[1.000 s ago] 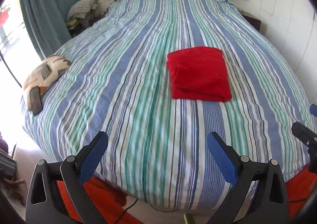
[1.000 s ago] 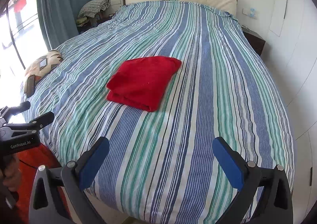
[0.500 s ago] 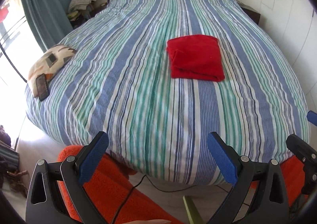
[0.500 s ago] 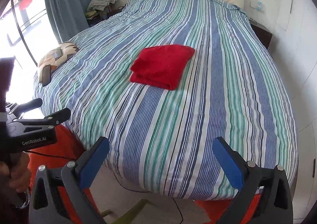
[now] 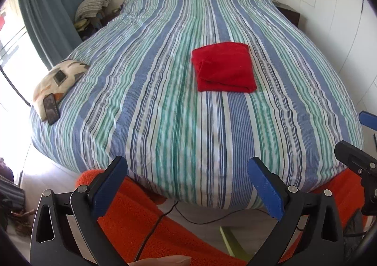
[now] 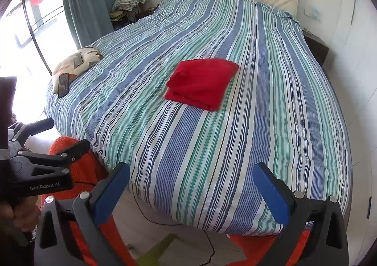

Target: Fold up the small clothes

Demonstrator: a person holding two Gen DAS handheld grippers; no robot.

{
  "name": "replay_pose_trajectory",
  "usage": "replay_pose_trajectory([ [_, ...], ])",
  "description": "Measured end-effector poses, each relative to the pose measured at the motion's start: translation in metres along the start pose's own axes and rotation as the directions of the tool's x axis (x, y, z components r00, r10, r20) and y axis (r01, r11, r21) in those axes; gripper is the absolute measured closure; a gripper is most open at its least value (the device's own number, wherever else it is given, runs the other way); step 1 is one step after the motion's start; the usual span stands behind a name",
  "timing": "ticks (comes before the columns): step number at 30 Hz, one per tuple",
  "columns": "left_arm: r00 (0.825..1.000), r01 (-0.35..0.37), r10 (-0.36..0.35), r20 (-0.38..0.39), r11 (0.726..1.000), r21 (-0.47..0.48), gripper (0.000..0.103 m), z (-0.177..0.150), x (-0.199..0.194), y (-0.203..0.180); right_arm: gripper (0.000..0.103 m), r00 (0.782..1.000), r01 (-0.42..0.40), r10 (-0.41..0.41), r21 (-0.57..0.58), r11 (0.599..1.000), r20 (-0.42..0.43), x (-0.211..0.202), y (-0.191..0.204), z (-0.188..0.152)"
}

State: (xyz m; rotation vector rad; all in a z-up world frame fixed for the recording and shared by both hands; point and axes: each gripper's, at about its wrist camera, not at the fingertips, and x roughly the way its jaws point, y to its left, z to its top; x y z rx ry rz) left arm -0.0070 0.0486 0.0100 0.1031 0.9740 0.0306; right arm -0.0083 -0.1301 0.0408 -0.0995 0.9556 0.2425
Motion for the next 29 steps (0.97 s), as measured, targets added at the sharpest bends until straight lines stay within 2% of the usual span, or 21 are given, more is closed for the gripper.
replay_pose_trajectory([
  [2, 1.0, 0.017, -0.017, -0.001, 1.0, -0.005, 0.001, 0.0, -0.005, 0.001, 0.0, 1.0, 0.002, -0.002, 0.002, 1.0, 0.008, -0.007, -0.001, -0.001],
  [7, 0.999, -0.01, 0.009, 0.041, 1.0, 0.013, 0.001, 0.002, -0.017, -0.003, 0.0, 1.0, 0.007, -0.007, -0.007, 1.0, 0.017, -0.018, 0.001, -0.001],
  [25, 0.998, 0.028, -0.028, 0.053, 1.0, 0.007, 0.001, 0.001, -0.019, -0.004, 0.0, 1.0, 0.018, -0.018, -0.005, 1.0, 0.017, -0.017, 0.003, -0.002],
  [29, 0.997, 0.008, -0.009, 0.075, 1.0, 0.02, 0.001, 0.0, -0.023, -0.007, 0.0, 1.0, 0.017, -0.017, -0.001, 1.0, 0.023, -0.018, 0.001, -0.001],
])
